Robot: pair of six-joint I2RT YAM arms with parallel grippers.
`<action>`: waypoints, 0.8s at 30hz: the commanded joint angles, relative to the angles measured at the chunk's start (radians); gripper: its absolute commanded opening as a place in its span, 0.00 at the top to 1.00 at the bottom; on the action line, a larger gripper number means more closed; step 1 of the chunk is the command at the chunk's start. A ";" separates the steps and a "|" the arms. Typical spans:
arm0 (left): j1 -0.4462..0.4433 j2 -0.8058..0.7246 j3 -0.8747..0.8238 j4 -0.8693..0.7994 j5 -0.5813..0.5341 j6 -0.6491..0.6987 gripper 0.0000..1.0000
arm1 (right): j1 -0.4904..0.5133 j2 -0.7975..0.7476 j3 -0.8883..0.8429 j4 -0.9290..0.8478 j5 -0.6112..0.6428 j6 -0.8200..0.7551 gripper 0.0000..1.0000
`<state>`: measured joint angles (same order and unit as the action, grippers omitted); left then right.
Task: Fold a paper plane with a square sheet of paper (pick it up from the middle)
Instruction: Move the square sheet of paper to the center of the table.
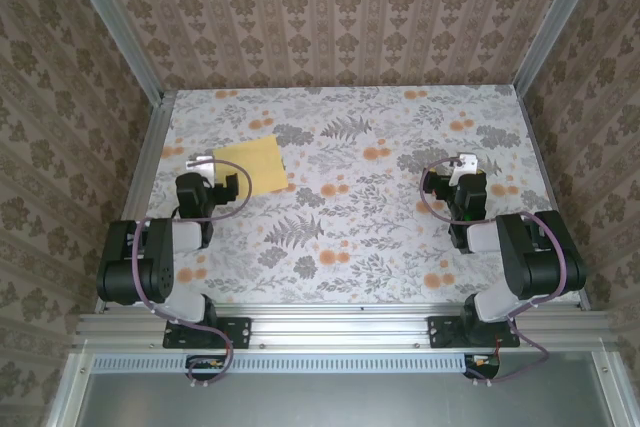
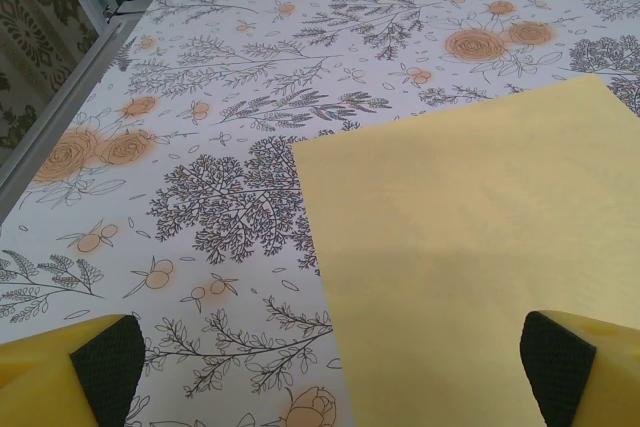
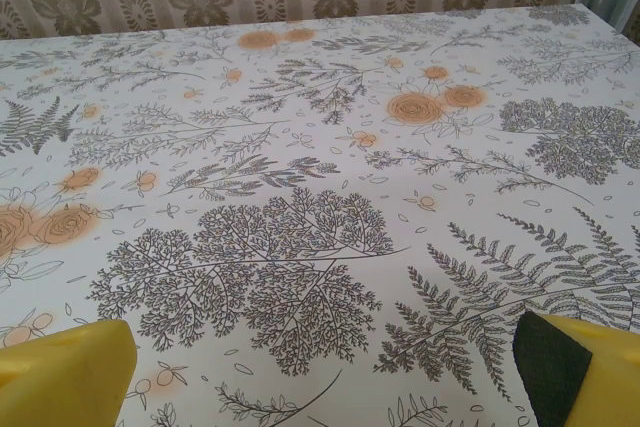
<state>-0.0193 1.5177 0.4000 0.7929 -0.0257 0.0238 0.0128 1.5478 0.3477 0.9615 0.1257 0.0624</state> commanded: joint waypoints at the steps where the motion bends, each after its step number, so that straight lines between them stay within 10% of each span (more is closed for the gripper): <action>1: -0.002 0.004 0.022 0.004 -0.002 0.021 0.00 | -0.002 0.002 0.024 0.000 -0.012 -0.002 0.00; 24: -0.001 0.004 0.020 0.005 -0.003 0.022 0.00 | -0.001 0.000 0.025 -0.002 -0.011 -0.002 0.00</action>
<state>-0.0193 1.5177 0.4000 0.7929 -0.0257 0.0238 0.0128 1.5478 0.3504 0.9611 0.1257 0.0624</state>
